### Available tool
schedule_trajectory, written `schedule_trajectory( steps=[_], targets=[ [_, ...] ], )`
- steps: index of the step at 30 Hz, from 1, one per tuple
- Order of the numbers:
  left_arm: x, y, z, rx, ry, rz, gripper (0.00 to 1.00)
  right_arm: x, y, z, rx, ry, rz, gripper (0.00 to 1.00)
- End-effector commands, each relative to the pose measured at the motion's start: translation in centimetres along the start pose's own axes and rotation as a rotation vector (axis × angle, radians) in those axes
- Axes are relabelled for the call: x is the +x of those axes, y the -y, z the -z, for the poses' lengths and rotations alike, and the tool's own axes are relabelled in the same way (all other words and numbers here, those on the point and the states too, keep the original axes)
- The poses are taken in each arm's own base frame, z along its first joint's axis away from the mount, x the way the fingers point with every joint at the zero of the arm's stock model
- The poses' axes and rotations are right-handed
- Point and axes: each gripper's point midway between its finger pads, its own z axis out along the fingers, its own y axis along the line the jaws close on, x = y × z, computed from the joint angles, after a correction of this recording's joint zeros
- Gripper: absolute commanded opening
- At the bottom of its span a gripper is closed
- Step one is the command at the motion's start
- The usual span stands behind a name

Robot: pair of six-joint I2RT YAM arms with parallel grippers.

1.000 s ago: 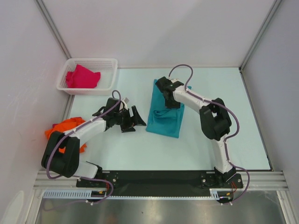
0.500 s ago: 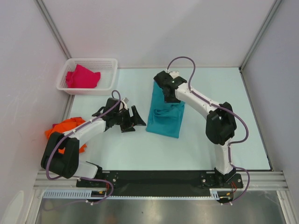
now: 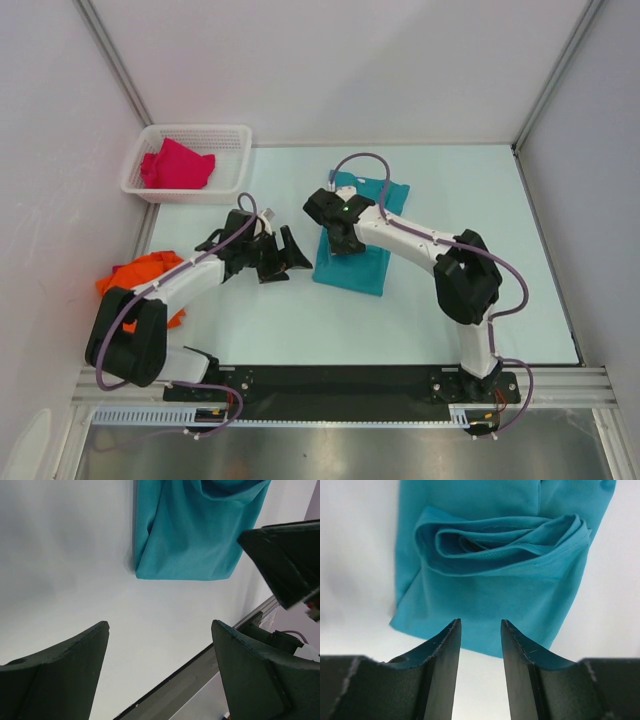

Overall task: Fold and stack the t-shirts
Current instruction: Fold the folded rectangular tshirt in 1/3 of the way

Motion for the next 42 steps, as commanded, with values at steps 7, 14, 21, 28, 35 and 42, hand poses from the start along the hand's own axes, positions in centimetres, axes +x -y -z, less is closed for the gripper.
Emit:
schedule_trajectory(
  steps=[7, 14, 21, 28, 35, 42],
  targets=[
    [-0.2, 0.3, 1.2, 0.011, 0.039, -0.035, 0.89, -2.0, 0.4, -4.8, 0.040, 0.000, -0.033, 0.42],
    [-0.2, 0.0, 1.5, 0.002, 0.048, -0.035, 0.89, -6.6, 2.5, -7.5, 0.114, 0.035, -0.032, 0.42],
    [-0.1, -0.1, 1.4, 0.000, 0.045, -0.033, 0.89, -9.6, 4.3, -7.0, 0.134, 0.071, -0.051, 0.42],
    [0.0, -0.6, 0.4, 0.005, 0.031, -0.014, 0.89, -8.1, 5.6, -2.0, 0.066, 0.094, -0.116, 0.43],
    [0.5, -1.3, -1.3, 0.001, -0.002, 0.009, 0.89, -1.6, 7.1, 0.3, -0.053, 0.043, -0.197, 0.55],
    [1.3, -2.0, -3.2, -0.023, -0.034, 0.010, 0.89, 1.7, 6.7, 1.1, -0.105, 0.006, -0.232, 0.56]
  ],
)
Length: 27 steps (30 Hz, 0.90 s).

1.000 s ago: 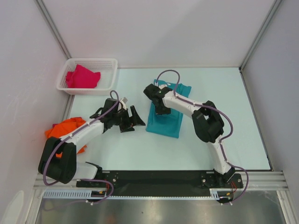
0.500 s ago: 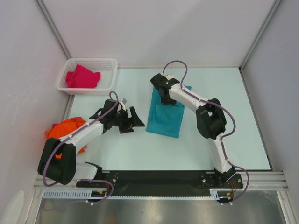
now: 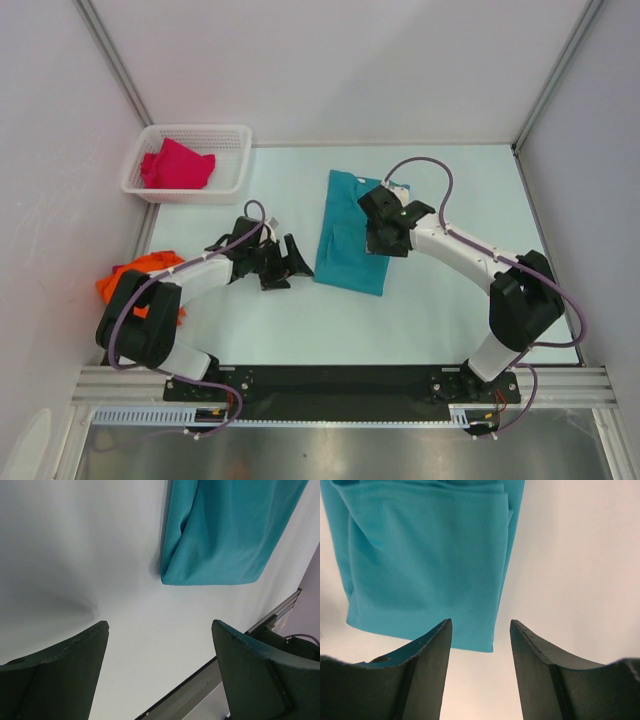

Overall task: Fold and stack the t-shirts
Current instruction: Fold the folded rectangular tshirt in 1/3 of the way, then grab one side of the 2/3 rectangular tshirt with both arms

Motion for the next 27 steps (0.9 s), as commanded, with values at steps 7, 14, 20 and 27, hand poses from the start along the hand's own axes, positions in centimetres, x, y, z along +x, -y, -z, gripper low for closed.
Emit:
schedule_trajectory(
  steps=[7, 14, 20, 27],
  targets=[
    [1.0, 0.0, -2.3, 0.000, -0.023, -0.017, 0.89, 4.5, -2.6, -0.2, -0.077, -0.055, -0.023, 0.56],
    [1.7, -0.4, -3.2, -0.013, -0.033, -0.027, 0.89, 8.1, -2.3, -1.0, -0.060, -0.100, -0.027, 0.56],
    [2.3, -1.0, -4.2, -0.015, -0.031, -0.024, 0.89, 9.0, -1.1, -1.3, -0.027, -0.103, -0.031, 0.56],
    [2.9, -1.4, -5.4, -0.029, -0.050, -0.023, 0.89, 9.1, -0.3, -1.4, 0.003, -0.097, -0.019, 0.56]
  ],
)
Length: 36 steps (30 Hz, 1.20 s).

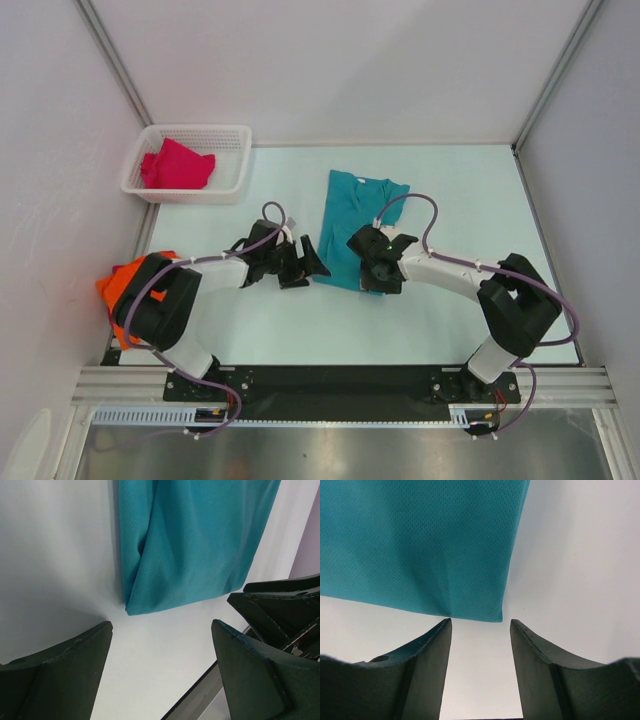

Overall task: Fold and stack the t-shirts
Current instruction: Grab one side of the 2/3 rectangular tshirt with both arms

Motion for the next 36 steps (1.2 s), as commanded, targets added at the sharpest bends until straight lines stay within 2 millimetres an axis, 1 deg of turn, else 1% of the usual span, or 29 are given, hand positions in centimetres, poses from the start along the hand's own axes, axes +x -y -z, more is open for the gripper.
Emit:
schedule_trajectory(
  steps=[1, 11, 21, 28, 36],
  targets=[
    [2.5, -3.7, -1.3, -0.124, -0.054, 0.026, 0.89, -1.0, 0.2, 0.6, 0.003, 0.051, -0.027, 0.56],
    [2.9, -4.4, -2.0, -0.139, -0.071, 0.034, 0.89, -0.4, 0.2, -0.6, 0.019, 0.031, -0.023, 0.56],
    [2.9, -4.4, -2.2, -0.137, -0.079, 0.035, 0.89, 0.3, 0.4, -2.1, 0.039, 0.010, -0.022, 0.56],
    [3.0, -4.4, -2.4, -0.135, -0.082, 0.033, 0.88, 0.4, 0.4, -2.6, 0.047, 0.008, -0.017, 0.56],
    [3.2, -4.5, -2.6, -0.126, -0.088, 0.036, 0.84, 0.3, 0.1, -3.1, 0.049, 0.002, -0.014, 0.56]
  ],
)
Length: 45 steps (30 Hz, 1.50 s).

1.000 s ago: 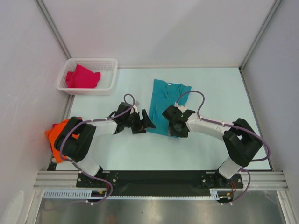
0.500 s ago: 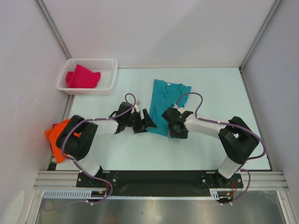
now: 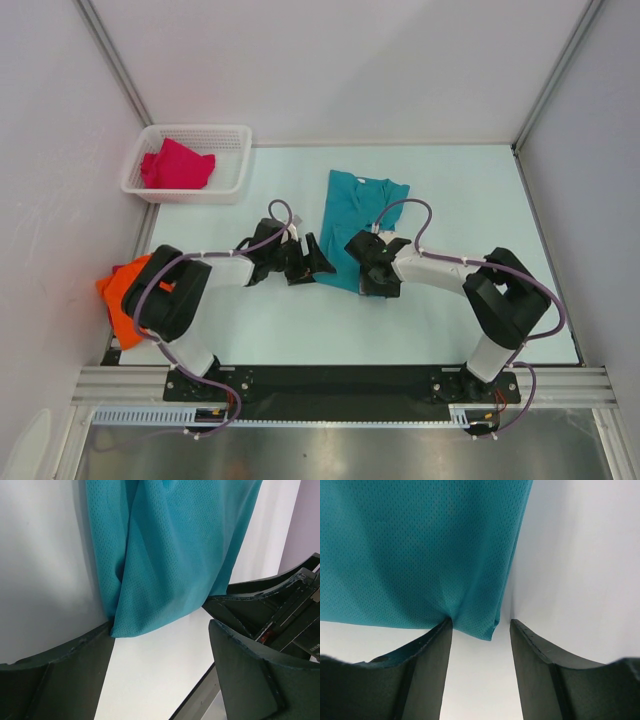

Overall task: Fold and stack the t-shirts
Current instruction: Grab one side of the 2/3 rectangular tshirt with both arms, then fold the long partially folded tshirt into a neat square

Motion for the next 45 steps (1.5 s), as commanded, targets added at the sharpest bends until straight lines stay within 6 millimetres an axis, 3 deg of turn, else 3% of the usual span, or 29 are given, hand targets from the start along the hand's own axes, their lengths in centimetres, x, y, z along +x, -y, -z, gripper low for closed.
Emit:
schedule_trajectory(
  steps=[1, 9, 11, 12, 13, 14, 15, 16, 18, 22, 26, 34, 35, 36, 38, 42, 45],
  targets=[
    [3.8, -5.6, -0.5, -0.192, -0.089, 0.058, 0.83, -0.5, -0.1, -1.0, 0.021, 0.015, -0.019, 0.56],
    [4.3, -5.7, -0.8, -0.166, -0.097, 0.064, 0.67, -0.2, -0.3, -1.2, 0.020, 0.007, -0.014, 0.55],
    [4.4, -5.6, -1.0, -0.154, -0.100, 0.067, 0.55, 0.0, -0.2, -1.3, 0.022, 0.001, -0.011, 0.54],
    [4.6, -5.7, -1.0, -0.153, -0.105, 0.070, 0.45, 0.0, -0.3, -1.3, 0.020, 0.000, -0.010, 0.53],
    [4.5, -5.6, -1.1, -0.146, -0.104, 0.067, 0.08, 0.1, -0.2, -1.4, 0.020, -0.002, -0.006, 0.49],
    [4.6, -5.8, -1.1, -0.151, -0.105, 0.077, 0.00, 0.2, -0.3, -1.4, 0.013, -0.008, -0.005, 0.44],
    [4.7, -6.0, -1.1, -0.156, -0.105, 0.080, 0.00, 0.2, -0.5, -1.5, 0.007, -0.006, -0.005, 0.34],
    [4.7, -5.9, -1.2, -0.153, -0.106, 0.080, 0.00, 0.4, -0.5, -1.7, 0.004, -0.014, 0.001, 0.17],
    [4.9, -5.9, -1.1, -0.154, -0.107, 0.079, 0.00, 0.7, -0.8, -1.9, -0.012, -0.028, 0.001, 0.00],
    [5.2, -5.5, -0.6, -0.138, -0.109, 0.070, 0.00, 1.0, -1.7, -1.0, -0.040, -0.017, 0.019, 0.00],
    [5.9, -4.5, 0.8, -0.112, -0.117, 0.054, 0.00, 1.0, -1.6, 1.7, -0.037, 0.022, 0.033, 0.00],
    [7.9, -0.2, 7.6, -0.064, -0.084, -0.007, 0.00, 2.9, -0.9, 10.6, -0.097, 0.101, -0.002, 0.00],
    [7.2, 1.3, 9.0, -0.027, -0.037, -0.037, 0.00, 3.4, -0.4, 11.4, -0.084, 0.096, 0.001, 0.00],
    [7.7, 1.2, 9.8, -0.046, -0.046, -0.025, 0.00, 3.3, -0.7, 12.3, -0.097, 0.108, -0.024, 0.00],
    [6.9, 2.5, 11.2, -0.029, 0.020, -0.047, 0.00, 3.4, -0.5, 13.5, -0.107, 0.126, -0.023, 0.00],
    [5.8, 2.9, 11.2, -0.048, 0.045, -0.044, 0.00, 1.7, -1.3, 13.4, -0.121, 0.166, -0.005, 0.00],
    [4.5, 3.3, 9.9, -0.060, 0.024, -0.058, 0.00, -0.4, -1.9, 11.8, -0.087, 0.177, 0.021, 0.00]
  ],
)
